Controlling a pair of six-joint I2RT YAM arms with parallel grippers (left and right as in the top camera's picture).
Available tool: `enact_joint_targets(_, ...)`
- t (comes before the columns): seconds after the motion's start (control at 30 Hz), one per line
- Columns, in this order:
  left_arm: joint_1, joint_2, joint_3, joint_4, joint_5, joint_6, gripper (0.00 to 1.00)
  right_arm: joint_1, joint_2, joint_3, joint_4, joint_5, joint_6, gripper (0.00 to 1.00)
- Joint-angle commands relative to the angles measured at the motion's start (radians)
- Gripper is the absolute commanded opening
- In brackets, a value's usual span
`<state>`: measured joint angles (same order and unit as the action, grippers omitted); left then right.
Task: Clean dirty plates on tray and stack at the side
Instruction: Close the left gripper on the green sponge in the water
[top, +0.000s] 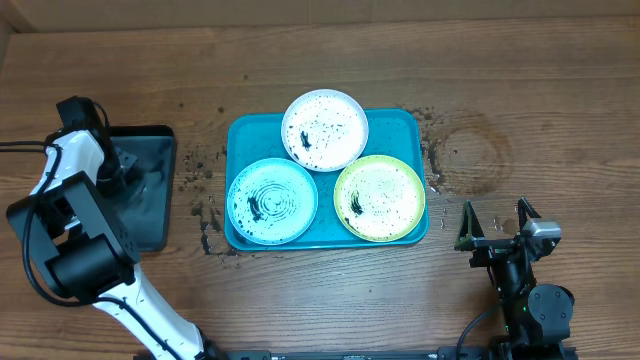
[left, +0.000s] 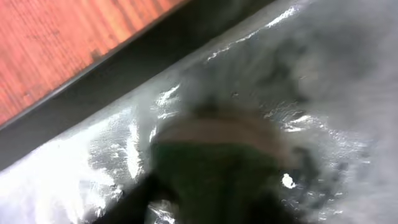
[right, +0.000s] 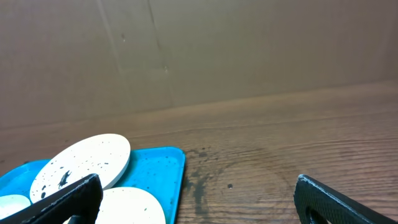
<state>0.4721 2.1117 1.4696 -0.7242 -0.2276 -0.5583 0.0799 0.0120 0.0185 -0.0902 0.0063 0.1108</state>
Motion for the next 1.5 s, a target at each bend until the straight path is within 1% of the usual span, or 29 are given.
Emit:
enact_joint_targets(0.0,-0.002,0.02,0.007,-0.064,0.117,0.005,1.0,-0.004,-0.009,-0.011,0.006,-0.001,-0.004,1.0)
enact_joint_targets(0.17,-0.001,0.02,0.007,-0.145,0.29,0.006,1.0,-0.004,-0.009,-0.011,0.006,0.0,-0.004,1.0)
enact_joint_targets(0.2,-0.002,0.02,0.007,-0.154,0.309,0.006,0.96,-0.004,-0.009,-0.011,0.006,-0.001,-0.004,1.0)
enact_joint_targets(0.23,-0.002,0.02,0.007,-0.163,0.314,0.005,0.87,-0.004,-0.009,-0.011,0.006,0.0,-0.004,1.0)
enact_joint_targets(0.27,-0.002,0.02,0.007,-0.166,0.314,0.005,0.73,-0.004,-0.009,-0.011,0.006,-0.001,-0.004,1.0)
enact_joint_targets(0.4,-0.001,0.02,0.007,-0.165,0.301,0.005,0.36,-0.004,-0.009,-0.011,0.006,0.0,-0.004,1.0)
enact_joint_targets(0.43,-0.001,0.02,0.007,-0.164,0.294,0.005,0.29,-0.004,-0.009,-0.011,0.006,0.0,-0.004,1.0)
enact_joint_targets(0.5,-0.001,0.02,0.007,-0.161,0.278,0.005,0.19,-0.004,-0.009,-0.011,0.006,0.0,-0.004,1.0)
enact_joint_targets(0.53,-0.001,0.02,0.007,-0.159,0.264,0.005,0.1,-0.004,-0.009,-0.011,0.006,0.0,-0.004,1.0)
enact_joint_targets(0.57,-0.001,0.02,0.007,-0.159,0.246,0.005,0.04,-0.004,-0.009,-0.011,0.006,0.0,-0.004,1.0)
enact_joint_targets(0.63,-0.001,0.02,0.007,-0.159,0.209,0.005,0.04,-0.004,-0.009,-0.011,0.006,-0.001,-0.004,1.0)
enact_joint_targets(0.67,-0.001,0.02,0.007,-0.158,0.194,0.005,0.04,-0.004,-0.009,-0.011,0.006,-0.001,-0.004,1.0)
enact_joint_targets(0.7,-0.001,0.02,0.007,-0.158,0.181,0.005,0.09,-0.004,-0.009,-0.011,0.006,-0.001,-0.004,1.0)
enact_joint_targets(0.73,-0.001,0.02,0.007,-0.154,0.164,0.005,0.25,-0.004,-0.009,-0.011,0.006,-0.001,-0.004,1.0)
enact_joint_targets(0.8,-0.001,0.02,0.007,-0.129,0.13,0.005,0.84,-0.004,-0.009,-0.011,0.006,0.0,-0.004,1.0)
enact_joint_targets(0.83,-0.001,0.02,0.007,-0.112,0.11,0.005,0.98,-0.004,-0.009,-0.011,0.006,-0.001,-0.004,1.0)
enact_joint_targets(0.87,-0.001,0.02,0.007,-0.092,0.087,0.006,1.0,-0.004,-0.009,-0.011,0.006,-0.001,-0.004,1.0)
enact_joint_targets(0.97,-0.001,0.02,0.007,-0.017,-0.006,0.006,1.0,-0.004,-0.009,-0.011,0.006,0.0,-0.004,1.0)
enact_joint_targets(1.1,-0.001,0.02,0.007,0.024,-0.03,0.006,1.0,-0.004,-0.009,-0.011,0.006,0.0,-0.004,1.0)
enact_joint_targets(1.13,-0.001,0.02,0.007,0.025,-0.03,0.006,0.95,-0.004,-0.009,-0.011,0.006,0.0,-0.004,1.0)
enact_joint_targets(1.2,-0.001,0.02,0.007,0.018,-0.03,0.006,0.76,-0.004,-0.009,-0.011,0.006,0.0,-0.004,1.0)
enact_joint_targets(1.23,-0.001,0.02,0.007,0.011,-0.031,0.006,0.64,-0.004,-0.009,-0.011,0.006,0.0,-0.004,1.0)
enact_joint_targets(1.27,-0.001,0.02,0.007,0.003,-0.031,0.006,0.46,-0.004,-0.009,-0.011,0.006,0.0,-0.004,1.0)
enact_joint_targets(1.3,-0.001,0.02,0.007,0.002,-0.032,0.007,0.36,-0.004,-0.009,-0.011,0.006,-0.001,-0.004,1.0)
enact_joint_targets(1.43,-0.001,0.02,0.007,0.002,-0.035,0.066,0.04,-0.004,-0.009,-0.011,0.006,-0.001,-0.004,1.0)
enact_joint_targets(1.47,-0.001,0.02,0.007,-0.005,-0.035,0.086,0.04,-0.004,-0.009,-0.011,0.006,-0.001,-0.004,1.0)
